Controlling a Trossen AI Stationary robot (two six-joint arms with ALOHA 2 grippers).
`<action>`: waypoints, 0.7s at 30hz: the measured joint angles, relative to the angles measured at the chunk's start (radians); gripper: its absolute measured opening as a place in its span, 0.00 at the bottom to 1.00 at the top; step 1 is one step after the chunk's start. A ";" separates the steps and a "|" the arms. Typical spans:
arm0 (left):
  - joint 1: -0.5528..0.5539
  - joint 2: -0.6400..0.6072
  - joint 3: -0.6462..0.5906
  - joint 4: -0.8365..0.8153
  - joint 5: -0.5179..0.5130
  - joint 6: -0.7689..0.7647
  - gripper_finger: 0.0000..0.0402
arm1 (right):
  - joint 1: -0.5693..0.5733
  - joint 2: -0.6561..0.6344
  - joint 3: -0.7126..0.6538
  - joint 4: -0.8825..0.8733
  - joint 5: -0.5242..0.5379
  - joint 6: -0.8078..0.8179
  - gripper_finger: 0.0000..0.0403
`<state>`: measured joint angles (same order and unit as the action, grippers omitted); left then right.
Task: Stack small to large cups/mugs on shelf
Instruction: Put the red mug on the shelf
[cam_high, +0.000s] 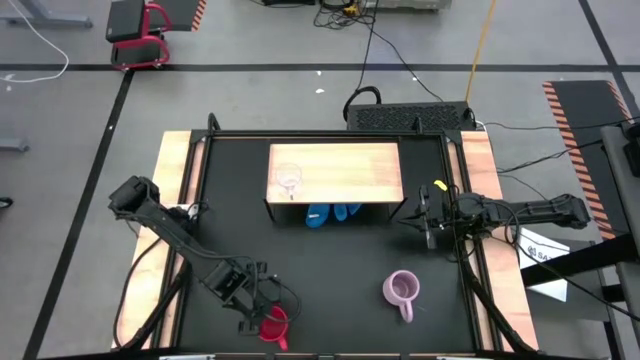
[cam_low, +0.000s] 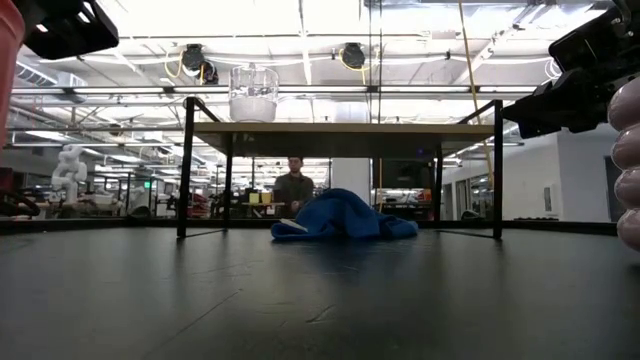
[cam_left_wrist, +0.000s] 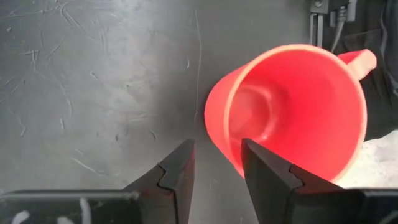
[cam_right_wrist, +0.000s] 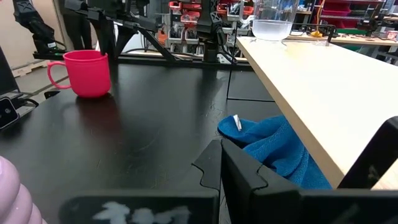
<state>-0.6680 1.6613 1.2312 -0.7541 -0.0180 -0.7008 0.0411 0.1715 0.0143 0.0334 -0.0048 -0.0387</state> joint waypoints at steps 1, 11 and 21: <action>0.000 0.000 0.000 0.000 -0.002 0.002 0.33 | 0.000 0.000 0.000 0.000 0.000 0.000 0.00; 0.000 0.000 0.000 -0.001 0.008 -0.016 0.33 | 0.000 0.000 0.000 0.000 0.000 0.000 0.00; 0.000 0.000 0.000 0.004 0.005 -0.017 0.33 | 0.000 0.000 0.000 0.000 0.000 0.000 0.00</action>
<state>-0.6678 1.6615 1.2312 -0.7498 -0.0131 -0.7181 0.0410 0.1715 0.0143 0.0338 -0.0048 -0.0383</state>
